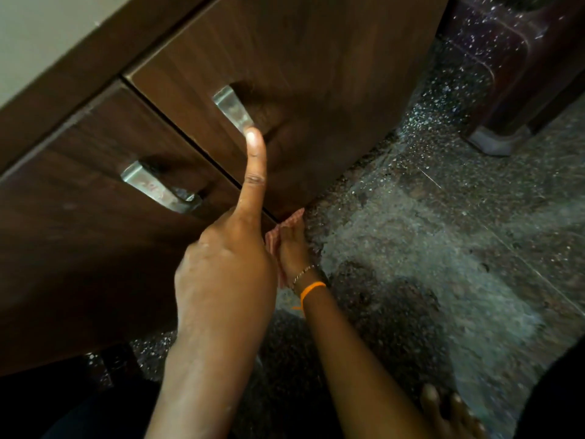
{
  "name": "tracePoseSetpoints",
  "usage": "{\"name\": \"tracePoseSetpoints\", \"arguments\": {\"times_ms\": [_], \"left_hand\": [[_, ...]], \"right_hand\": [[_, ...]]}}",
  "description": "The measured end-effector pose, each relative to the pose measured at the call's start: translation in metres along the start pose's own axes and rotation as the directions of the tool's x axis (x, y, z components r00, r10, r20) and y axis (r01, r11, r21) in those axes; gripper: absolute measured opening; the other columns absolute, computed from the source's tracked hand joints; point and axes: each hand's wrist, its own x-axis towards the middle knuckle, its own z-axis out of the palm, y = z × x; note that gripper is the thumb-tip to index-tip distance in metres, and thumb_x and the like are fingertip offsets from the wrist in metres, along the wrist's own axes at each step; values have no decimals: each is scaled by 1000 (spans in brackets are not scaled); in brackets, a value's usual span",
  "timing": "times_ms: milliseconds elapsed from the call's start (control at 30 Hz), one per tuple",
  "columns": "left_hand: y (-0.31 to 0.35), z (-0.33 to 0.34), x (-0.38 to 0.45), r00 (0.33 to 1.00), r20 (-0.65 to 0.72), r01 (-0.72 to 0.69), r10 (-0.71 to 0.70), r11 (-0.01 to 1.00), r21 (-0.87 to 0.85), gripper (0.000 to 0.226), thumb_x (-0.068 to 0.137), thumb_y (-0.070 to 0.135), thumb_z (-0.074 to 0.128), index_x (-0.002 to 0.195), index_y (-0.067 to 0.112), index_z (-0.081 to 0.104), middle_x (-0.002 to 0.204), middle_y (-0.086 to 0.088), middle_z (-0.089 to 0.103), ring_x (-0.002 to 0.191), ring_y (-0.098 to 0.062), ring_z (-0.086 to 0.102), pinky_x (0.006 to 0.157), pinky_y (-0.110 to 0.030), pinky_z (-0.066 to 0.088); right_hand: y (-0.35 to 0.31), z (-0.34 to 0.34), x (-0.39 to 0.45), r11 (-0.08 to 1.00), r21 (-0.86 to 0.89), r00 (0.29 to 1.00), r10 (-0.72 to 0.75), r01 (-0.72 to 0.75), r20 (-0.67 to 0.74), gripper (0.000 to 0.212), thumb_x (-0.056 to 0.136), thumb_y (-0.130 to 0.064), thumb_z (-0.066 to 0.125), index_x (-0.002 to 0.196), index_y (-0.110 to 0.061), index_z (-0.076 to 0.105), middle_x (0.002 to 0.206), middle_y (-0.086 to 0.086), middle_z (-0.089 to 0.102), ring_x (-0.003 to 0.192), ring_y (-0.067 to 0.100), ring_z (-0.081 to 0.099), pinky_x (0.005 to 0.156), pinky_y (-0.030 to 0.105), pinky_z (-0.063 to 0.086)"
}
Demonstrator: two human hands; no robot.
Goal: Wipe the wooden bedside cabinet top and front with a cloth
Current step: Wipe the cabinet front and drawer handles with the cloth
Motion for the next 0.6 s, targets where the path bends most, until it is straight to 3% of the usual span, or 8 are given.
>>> {"name": "tracePoseSetpoints", "arguments": {"times_ms": [67,133,200,333,400,467,533,600], "left_hand": [[-3,-3,3,999,-34,-20,18,998,-57,92,78,8,29,124,63,-30,86,5,63,75,-34,60,71,-43,45],[-1,-7,-1,999,-27,-28,26,998,-64,85,76,16,23,125,60,-31,93,1,63,78,-33,59,68,-39,40],[-2,-8,-2,1000,-16,-4,3,998,-58,88,82,11,31,127,60,-28,93,-1,64,78,-33,59,65,-36,36],[-3,-11,-3,1000,-14,-27,26,997,-71,98,84,3,38,124,63,-28,90,3,63,73,-27,58,65,-35,38],[-5,-14,-3,999,-27,-30,27,993,-113,95,85,4,38,124,66,-22,92,3,62,77,-28,58,68,-38,41],[-6,-13,-2,999,-31,-26,22,991,-130,91,84,5,36,128,66,-16,92,3,60,80,-29,58,69,-40,43],[-5,-11,0,999,-29,-31,28,992,-123,90,83,4,36,131,63,-13,90,3,60,78,-28,58,66,-40,44],[-4,-10,0,999,-22,-31,29,992,-122,92,83,4,36,130,62,-17,88,4,60,75,-26,58,65,-40,45]], "right_hand": [[12,-9,-4,998,60,999,27,-30,44,49,99,0,31,147,-4,20,150,13,31,138,24,33,101,12,29],[2,-16,-21,996,59,996,-63,67,-67,49,97,-1,35,145,-5,28,149,15,35,136,24,37,111,27,32],[-14,-15,-35,972,62,959,-212,227,-186,50,94,-13,37,143,-5,33,146,12,40,132,17,41,111,32,35],[-72,-12,-56,797,-10,769,-586,604,-256,46,92,-11,40,139,-7,40,127,1,44,116,-10,43,98,8,34],[-103,-4,-59,649,-73,623,-751,757,-220,40,93,-7,43,133,-2,46,125,7,42,120,0,45,102,12,35],[-118,0,-50,523,-117,507,-850,844,-140,34,91,-9,48,124,-5,54,121,0,41,121,15,46,105,28,39],[-106,-1,-37,496,-138,482,-867,857,-125,27,92,-15,47,117,-9,56,117,-10,42,118,16,47,103,36,42],[-80,-7,-26,533,-154,524,-846,832,-95,29,97,-27,41,113,-10,58,116,-10,41,116,17,48,102,36,42]]}}
